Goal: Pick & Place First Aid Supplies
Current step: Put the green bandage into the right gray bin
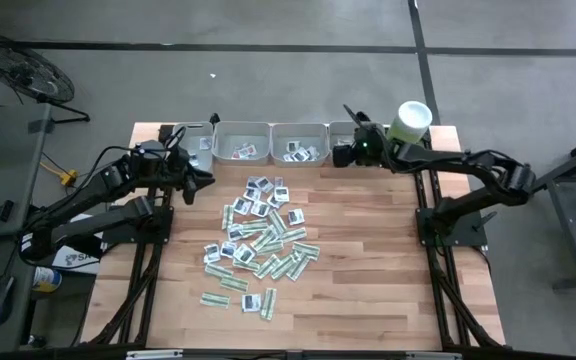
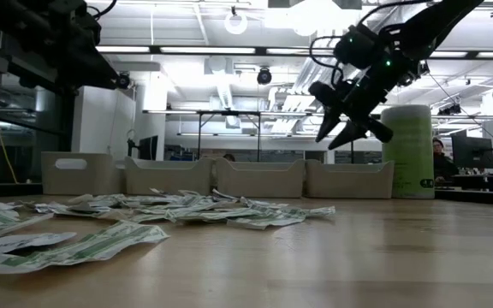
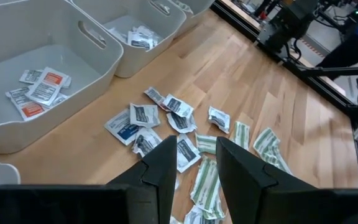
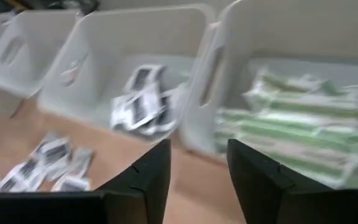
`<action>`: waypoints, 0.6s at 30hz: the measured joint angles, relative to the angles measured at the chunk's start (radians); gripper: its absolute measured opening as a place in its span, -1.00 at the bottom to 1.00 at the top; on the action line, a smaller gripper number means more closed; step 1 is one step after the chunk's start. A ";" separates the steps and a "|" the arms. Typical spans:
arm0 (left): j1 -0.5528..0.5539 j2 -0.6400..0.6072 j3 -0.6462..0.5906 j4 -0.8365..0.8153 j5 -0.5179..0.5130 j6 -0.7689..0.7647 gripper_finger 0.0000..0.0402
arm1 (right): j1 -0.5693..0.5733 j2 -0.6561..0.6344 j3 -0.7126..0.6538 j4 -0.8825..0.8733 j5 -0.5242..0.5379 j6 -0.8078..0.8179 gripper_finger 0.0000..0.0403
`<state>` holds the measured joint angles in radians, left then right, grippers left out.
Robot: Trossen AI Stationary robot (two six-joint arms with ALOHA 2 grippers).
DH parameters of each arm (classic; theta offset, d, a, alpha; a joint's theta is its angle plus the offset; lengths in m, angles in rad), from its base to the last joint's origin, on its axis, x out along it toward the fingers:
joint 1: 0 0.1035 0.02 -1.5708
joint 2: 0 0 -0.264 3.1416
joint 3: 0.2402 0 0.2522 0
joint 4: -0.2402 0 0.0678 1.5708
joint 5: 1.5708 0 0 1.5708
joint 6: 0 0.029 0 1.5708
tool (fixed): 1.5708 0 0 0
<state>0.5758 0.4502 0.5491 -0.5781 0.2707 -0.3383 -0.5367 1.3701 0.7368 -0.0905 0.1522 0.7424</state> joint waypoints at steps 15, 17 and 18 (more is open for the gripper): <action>0.000 0.049 0.000 0.030 0.200 0.022 -0.44 | 0.368 0.000 0.001 -0.098 0.044 0.426 -0.29; 0.000 0.093 0.000 0.090 0.256 0.034 -0.44 | 0.416 0.000 0.001 -0.143 0.060 0.481 -0.30; 0.000 0.118 0.000 0.120 0.282 0.041 -0.44 | 0.442 0.000 0.001 -0.165 0.073 0.509 -0.30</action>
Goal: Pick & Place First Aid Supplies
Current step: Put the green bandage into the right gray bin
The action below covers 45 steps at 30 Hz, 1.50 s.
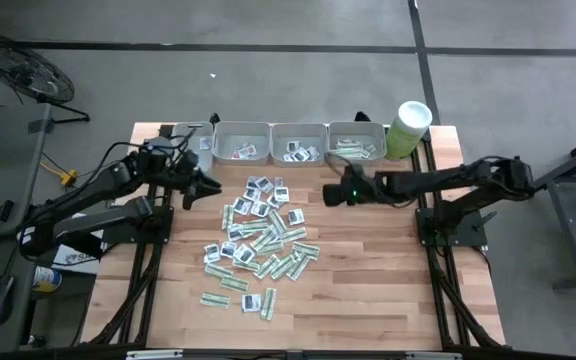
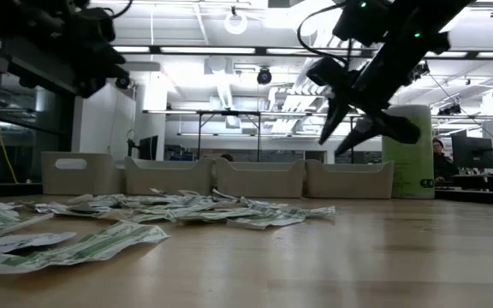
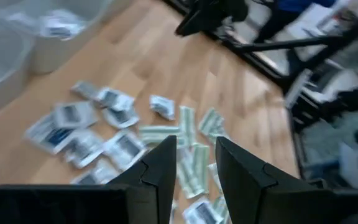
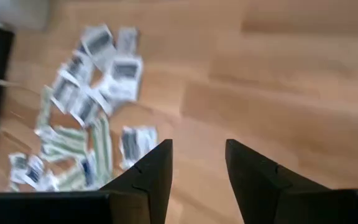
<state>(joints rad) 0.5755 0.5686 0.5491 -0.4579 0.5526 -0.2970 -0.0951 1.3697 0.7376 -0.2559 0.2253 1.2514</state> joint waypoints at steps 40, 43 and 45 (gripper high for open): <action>-0.551 1.078 0.338 0.564 -0.208 0.323 -1.00 | 0.459 0.145 0.001 -0.076 0.080 0.534 -0.47; -0.552 1.136 0.374 0.561 -0.205 0.336 -1.00 | 0.453 0.146 0.001 -0.136 0.051 0.567 -0.41; -0.552 1.170 0.393 0.558 -0.186 0.338 -1.00 | 0.453 0.146 0.001 -0.136 0.040 0.587 -0.35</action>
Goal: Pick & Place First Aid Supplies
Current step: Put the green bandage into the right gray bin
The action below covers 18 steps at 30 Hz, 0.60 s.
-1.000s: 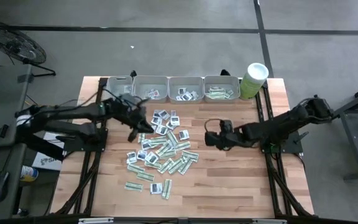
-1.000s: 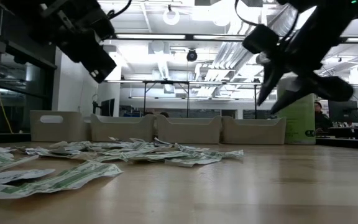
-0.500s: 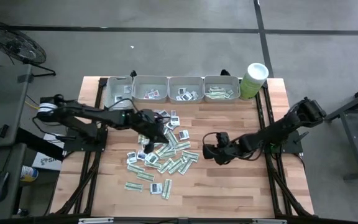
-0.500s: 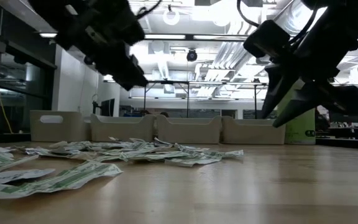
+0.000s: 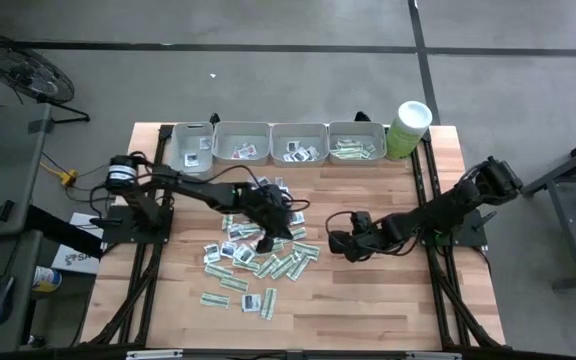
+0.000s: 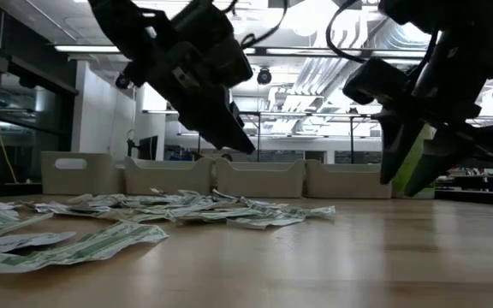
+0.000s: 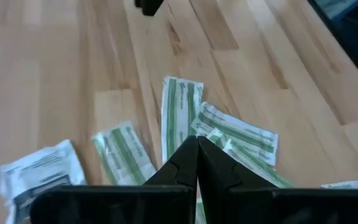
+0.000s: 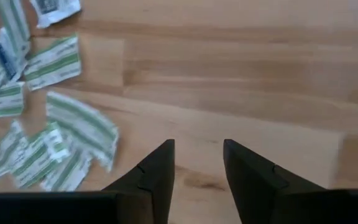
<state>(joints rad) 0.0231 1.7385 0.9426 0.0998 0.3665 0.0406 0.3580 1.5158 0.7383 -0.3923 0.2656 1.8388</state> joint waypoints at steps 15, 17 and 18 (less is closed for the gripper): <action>-0.038 0.018 0.012 -0.023 0.046 0.219 -1.00 | -0.010 0.014 0.000 0.177 -0.036 0.075 0.10; -0.037 0.019 0.012 -0.019 0.042 0.240 -1.00 | -0.012 0.017 0.000 0.194 -0.031 0.076 0.10; -0.037 0.018 0.011 -0.019 0.042 0.252 -1.00 | -0.012 0.018 -0.001 0.199 -0.030 0.076 0.10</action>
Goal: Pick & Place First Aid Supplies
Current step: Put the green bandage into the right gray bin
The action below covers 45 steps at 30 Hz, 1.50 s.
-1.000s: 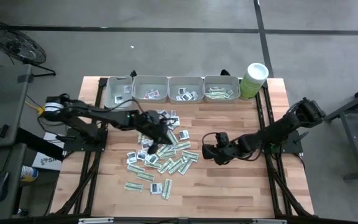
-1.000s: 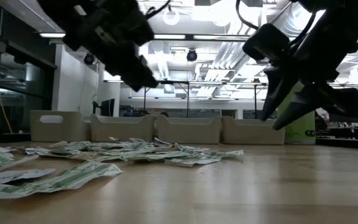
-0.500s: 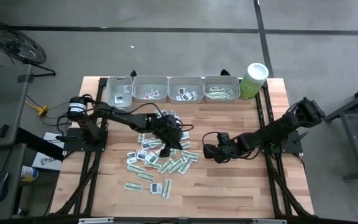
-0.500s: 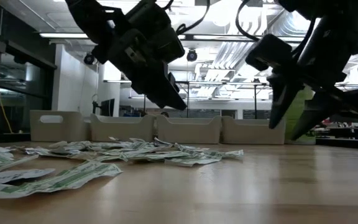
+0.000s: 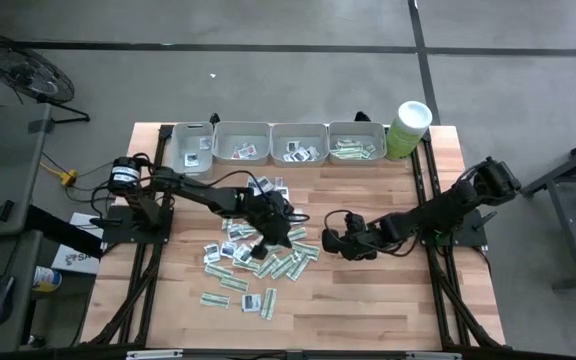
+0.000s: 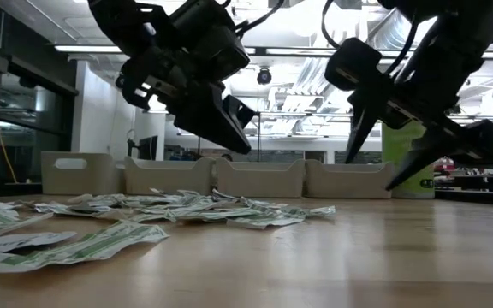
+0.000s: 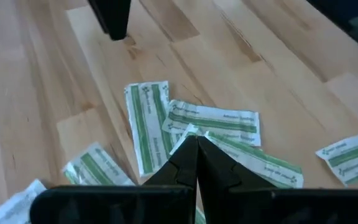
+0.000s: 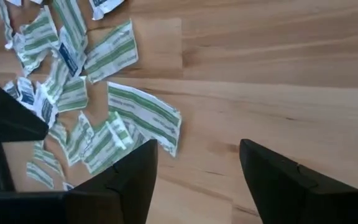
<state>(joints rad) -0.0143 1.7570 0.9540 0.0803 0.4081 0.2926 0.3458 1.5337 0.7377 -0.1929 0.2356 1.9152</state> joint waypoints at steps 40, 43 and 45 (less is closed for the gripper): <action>0.001 0.236 0.002 0.217 -0.055 0.014 -1.00 | -0.002 0.252 0.009 0.413 0.038 -0.011 0.09; 0.001 0.237 0.002 0.214 -0.056 0.009 -1.00 | -0.007 0.253 0.016 0.400 0.064 -0.037 0.06; 0.001 0.237 0.001 0.212 -0.056 0.005 -1.00 | -0.015 0.251 0.015 0.395 0.068 -0.045 0.00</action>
<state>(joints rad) -0.0132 1.9938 0.9554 0.2918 0.3520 0.2972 0.3311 1.7844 0.7528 0.2024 0.3032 1.8697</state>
